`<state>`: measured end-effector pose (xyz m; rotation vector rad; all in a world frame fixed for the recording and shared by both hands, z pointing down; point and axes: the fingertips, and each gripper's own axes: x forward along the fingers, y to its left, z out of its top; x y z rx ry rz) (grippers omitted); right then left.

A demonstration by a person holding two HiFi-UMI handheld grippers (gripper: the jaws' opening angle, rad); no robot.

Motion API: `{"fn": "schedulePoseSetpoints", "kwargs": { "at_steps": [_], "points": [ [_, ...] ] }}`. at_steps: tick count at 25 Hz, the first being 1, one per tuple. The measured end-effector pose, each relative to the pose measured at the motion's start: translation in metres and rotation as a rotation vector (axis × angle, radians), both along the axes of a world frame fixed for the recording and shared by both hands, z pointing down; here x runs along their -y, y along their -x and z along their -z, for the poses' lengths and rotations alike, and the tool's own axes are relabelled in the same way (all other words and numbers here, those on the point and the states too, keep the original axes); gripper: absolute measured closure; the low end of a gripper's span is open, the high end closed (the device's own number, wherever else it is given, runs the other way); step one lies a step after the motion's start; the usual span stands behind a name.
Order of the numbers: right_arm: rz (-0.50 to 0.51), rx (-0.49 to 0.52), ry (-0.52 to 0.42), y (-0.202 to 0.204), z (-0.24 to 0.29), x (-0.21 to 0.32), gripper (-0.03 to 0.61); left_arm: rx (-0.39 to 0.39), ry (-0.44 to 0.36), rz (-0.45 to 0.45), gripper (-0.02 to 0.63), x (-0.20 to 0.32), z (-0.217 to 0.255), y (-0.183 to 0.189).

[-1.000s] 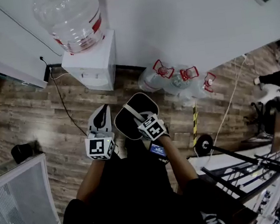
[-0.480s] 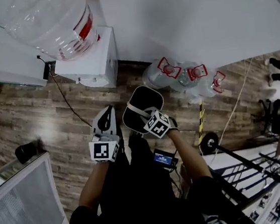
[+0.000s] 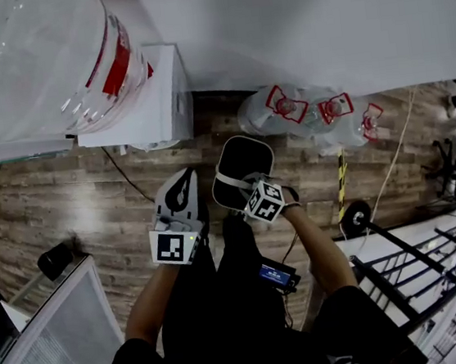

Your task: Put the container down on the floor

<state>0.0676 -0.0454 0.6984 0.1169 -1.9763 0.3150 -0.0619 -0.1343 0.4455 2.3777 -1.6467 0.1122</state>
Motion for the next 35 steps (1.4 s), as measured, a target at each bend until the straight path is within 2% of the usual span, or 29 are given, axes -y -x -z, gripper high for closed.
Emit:
{"fn": "schedulePoseSetpoints", "kwargs": {
  "at_steps": [6, 16, 26, 35],
  "points": [
    [0.035, -0.014, 0.019, 0.002, -0.051, 0.014, 0.523, -0.018, -0.004, -0.006, 0.591, 0.024, -0.030, 0.000],
    [0.193, -0.046, -0.023, 0.019, -0.117, 0.021, 0.523, -0.038, 0.005, 0.015, 0.591, 0.038, -0.063, -0.004],
    [0.260, -0.060, -0.020, 0.027, -0.185, 0.036, 0.523, -0.040, 0.014, 0.000, 0.591, 0.057, -0.100, -0.008],
    [0.292, -0.094, -0.034, 0.031, -0.239, 0.060, 0.523, -0.062, 0.048, -0.048, 0.591, 0.065, -0.131, -0.015]
  ]
}}
